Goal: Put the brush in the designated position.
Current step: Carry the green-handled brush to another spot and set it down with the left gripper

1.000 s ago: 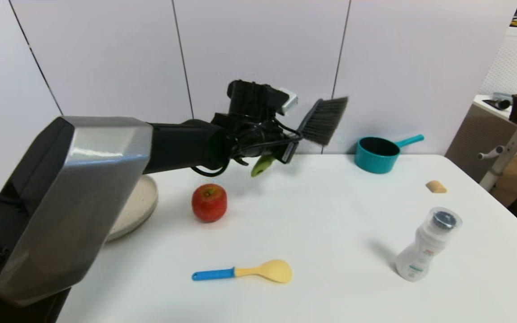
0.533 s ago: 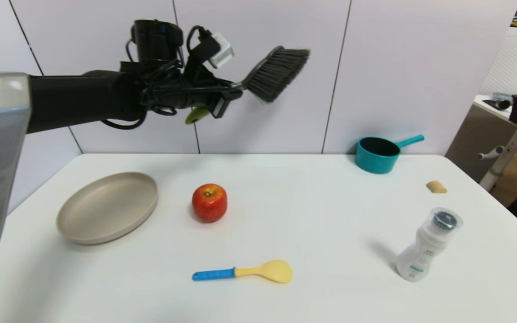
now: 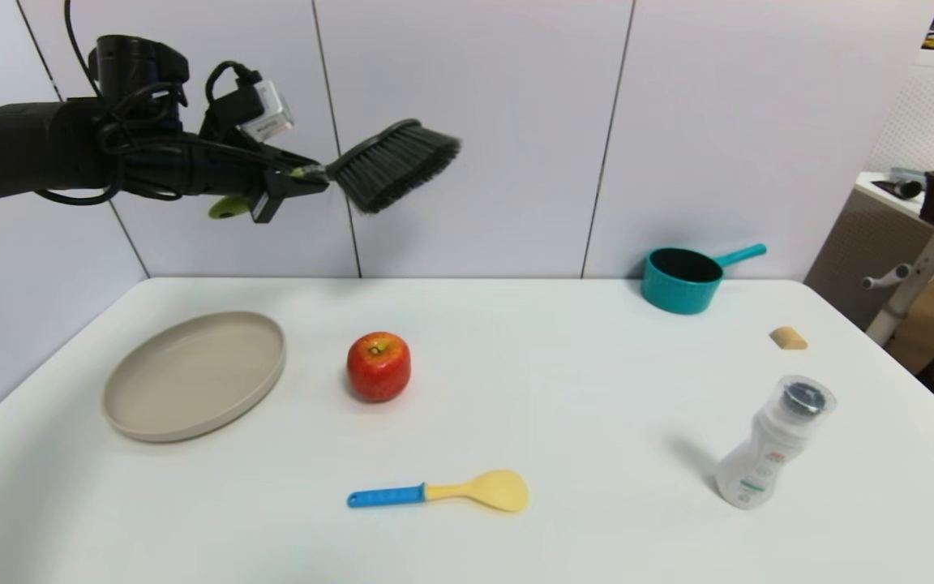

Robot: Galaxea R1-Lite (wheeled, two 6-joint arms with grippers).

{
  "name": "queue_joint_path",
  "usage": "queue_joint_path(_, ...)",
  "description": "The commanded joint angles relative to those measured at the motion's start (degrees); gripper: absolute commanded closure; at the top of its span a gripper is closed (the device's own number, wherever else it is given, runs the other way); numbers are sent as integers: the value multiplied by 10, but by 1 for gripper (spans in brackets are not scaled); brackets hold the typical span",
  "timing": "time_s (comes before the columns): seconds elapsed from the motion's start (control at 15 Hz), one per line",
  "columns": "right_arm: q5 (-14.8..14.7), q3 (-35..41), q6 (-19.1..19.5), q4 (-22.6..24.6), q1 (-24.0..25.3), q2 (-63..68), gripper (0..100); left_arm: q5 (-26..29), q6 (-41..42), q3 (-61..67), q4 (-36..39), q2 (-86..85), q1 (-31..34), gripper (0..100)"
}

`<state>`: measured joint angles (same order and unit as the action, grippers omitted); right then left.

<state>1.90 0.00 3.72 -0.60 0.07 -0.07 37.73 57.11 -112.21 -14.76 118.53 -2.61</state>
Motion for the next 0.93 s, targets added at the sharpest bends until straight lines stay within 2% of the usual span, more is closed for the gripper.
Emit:
queue_joint_path(0.07, 0, 1, 1, 0, 0, 1, 0, 35, 114, -3, -69, 20, 81, 100)
queue_joint_path(0.4, 0, 1, 1, 0, 0, 1, 0, 94, 183, -5, -66, 62, 166, 100)
queue_joint_path(0.53, 0, 1, 1, 0, 0, 1, 0, 111, 183, -5, -54, 84, 183, 100)
queue_joint_path(0.67, 0, 1, 1, 0, 0, 1, 0, 125, 178, -5, -8, 112, 193, 100)
queue_joint_path(0.93, 0, 1, 1, 0, 0, 1, 0, 132, 164, -7, 44, 165, 192, 100)
